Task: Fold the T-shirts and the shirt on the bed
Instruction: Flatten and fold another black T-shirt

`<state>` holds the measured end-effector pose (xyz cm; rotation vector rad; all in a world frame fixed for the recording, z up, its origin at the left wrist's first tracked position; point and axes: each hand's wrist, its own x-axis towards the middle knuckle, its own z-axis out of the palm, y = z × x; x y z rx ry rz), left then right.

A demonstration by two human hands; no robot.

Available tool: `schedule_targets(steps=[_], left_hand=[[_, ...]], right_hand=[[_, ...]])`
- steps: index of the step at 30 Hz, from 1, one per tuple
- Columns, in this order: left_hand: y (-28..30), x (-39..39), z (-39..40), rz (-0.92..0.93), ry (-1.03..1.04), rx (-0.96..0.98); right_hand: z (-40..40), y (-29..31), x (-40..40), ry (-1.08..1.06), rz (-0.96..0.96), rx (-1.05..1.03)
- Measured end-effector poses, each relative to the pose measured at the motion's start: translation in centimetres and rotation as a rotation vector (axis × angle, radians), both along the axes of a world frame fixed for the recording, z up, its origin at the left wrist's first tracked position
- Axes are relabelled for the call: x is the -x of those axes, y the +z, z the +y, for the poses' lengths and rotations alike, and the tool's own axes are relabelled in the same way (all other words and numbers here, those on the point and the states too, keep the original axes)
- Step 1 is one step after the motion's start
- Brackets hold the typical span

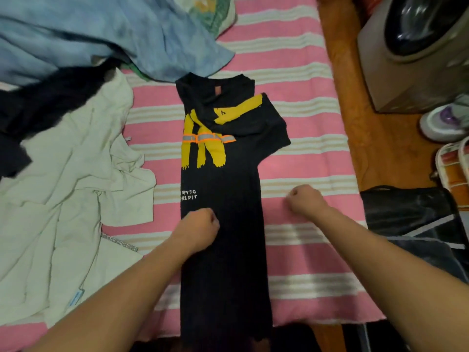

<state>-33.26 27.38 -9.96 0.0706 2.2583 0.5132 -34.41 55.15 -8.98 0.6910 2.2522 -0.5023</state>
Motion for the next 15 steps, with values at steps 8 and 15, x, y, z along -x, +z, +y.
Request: schedule_targets(steps=[8,15], left_hand=[[-7.7,14.0,2.3,0.716,0.044,-0.013],[-5.4,23.7,-0.3,0.934,-0.091,-0.128]], right_hand=[[2.9,-2.5,20.3,-0.195,0.411,0.109],[1.9,-7.0,27.4,-0.312,0.410,0.169]])
